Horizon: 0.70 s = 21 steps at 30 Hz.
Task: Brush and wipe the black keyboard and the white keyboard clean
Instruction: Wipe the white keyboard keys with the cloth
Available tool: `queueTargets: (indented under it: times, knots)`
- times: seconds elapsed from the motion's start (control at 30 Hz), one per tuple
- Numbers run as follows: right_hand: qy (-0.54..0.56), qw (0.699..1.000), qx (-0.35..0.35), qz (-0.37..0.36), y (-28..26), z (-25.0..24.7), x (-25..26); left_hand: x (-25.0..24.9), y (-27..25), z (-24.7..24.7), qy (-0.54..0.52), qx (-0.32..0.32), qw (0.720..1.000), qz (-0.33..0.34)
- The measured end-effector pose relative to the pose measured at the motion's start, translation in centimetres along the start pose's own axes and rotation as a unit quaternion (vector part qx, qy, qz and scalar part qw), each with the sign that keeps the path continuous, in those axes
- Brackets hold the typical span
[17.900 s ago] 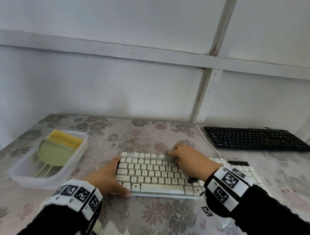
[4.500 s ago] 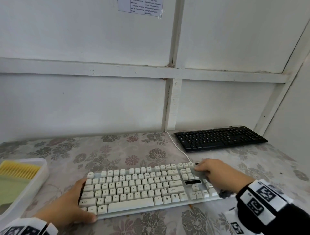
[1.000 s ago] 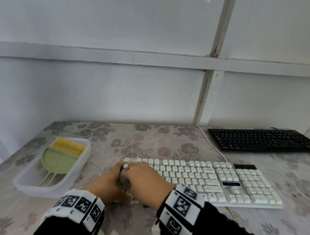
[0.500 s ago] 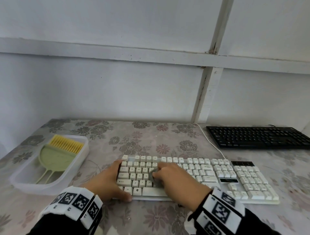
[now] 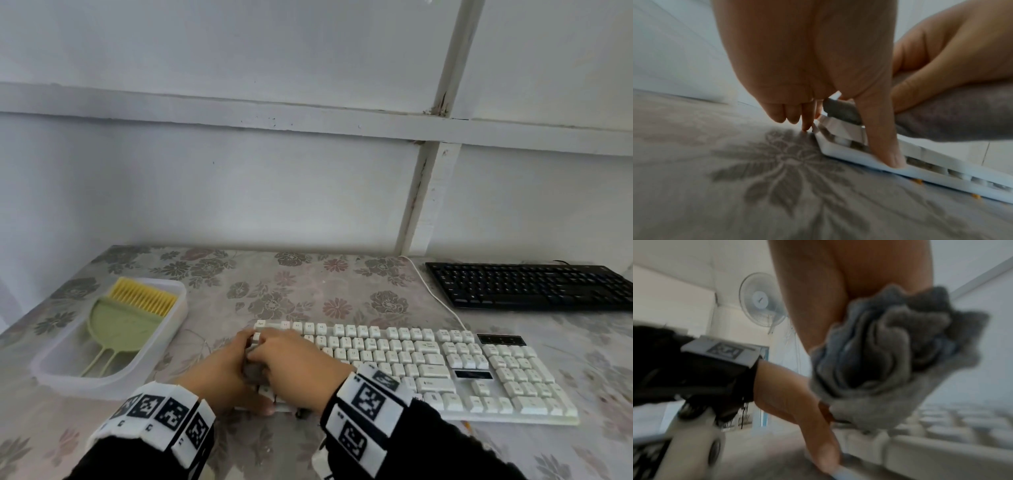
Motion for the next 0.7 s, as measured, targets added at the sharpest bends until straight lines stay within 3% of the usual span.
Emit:
queueTargets:
  times: [0.23,0.5,0.6,0.7]
  knots:
    - [-0.034,0.998,-0.054,0.019,-4.2,-0.7,-2.6,0.7,0.3,0.2,-0.023,0.010,1.000,-0.004]
    - [-0.001,0.996,-0.039,0.082,-8.9,-1.9,-6.5,0.7,0.5,0.3,-0.016,0.010,1.000,-0.002]
    - [0.005,0.993,-0.035,0.116,-9.3,-2.5,-7.1,0.7,0.6,0.4,-0.013,0.011,1.000,-0.001]
    - [0.015,0.992,-0.074,0.099,-8.9,-2.8,-6.3,0.8,0.6,0.4,-0.010,0.007,1.000,-0.007]
Point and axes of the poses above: each hand's wrist, its own y-axis towards the middle knuckle, its own z-axis out of the palm, x = y × z, the point moved 10 cm from there along y, towards the middle knuckle, and after that the axes turned 11 degrees about -z, right-handed, at the moved point
